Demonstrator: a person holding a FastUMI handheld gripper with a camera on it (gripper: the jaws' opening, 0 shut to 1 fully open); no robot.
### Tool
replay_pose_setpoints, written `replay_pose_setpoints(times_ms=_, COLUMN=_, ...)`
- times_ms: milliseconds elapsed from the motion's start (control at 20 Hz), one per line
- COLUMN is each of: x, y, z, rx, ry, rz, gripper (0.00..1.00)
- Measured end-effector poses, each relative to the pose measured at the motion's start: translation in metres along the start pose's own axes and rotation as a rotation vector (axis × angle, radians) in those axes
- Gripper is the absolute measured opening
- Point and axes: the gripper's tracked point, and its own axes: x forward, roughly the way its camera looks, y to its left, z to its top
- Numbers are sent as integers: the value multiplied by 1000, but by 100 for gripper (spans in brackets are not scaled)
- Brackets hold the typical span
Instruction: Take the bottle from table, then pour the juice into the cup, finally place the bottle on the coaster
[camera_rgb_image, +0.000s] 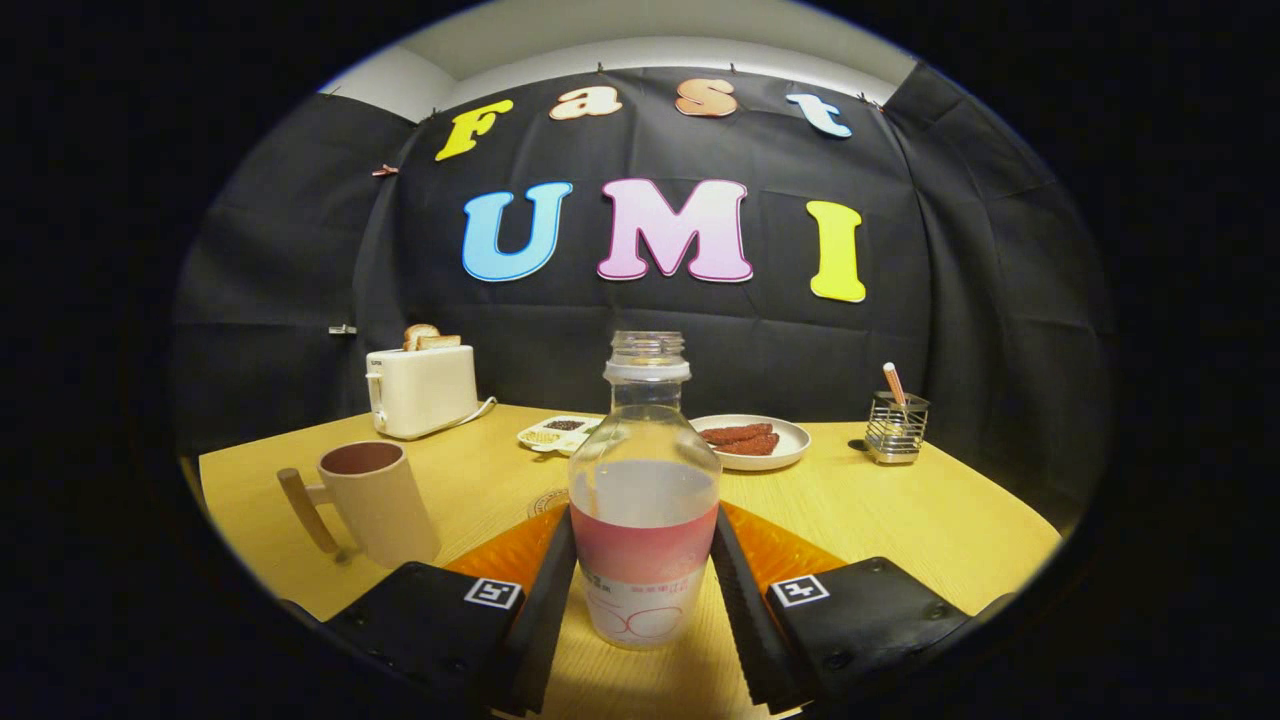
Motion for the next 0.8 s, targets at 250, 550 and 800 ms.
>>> replay_pose_setpoints(times_ms=250, x=-7, y=-7, z=27, rx=-150, ry=2, rz=-45, gripper=73)
replay_pose_setpoints(times_ms=550, x=-5, y=3, z=75, rx=-343, ry=-34, rz=-81, gripper=70)
replay_pose_setpoints(times_ms=800, x=-9, y=21, z=91, rx=-568, ry=-19, rz=-81, gripper=69)
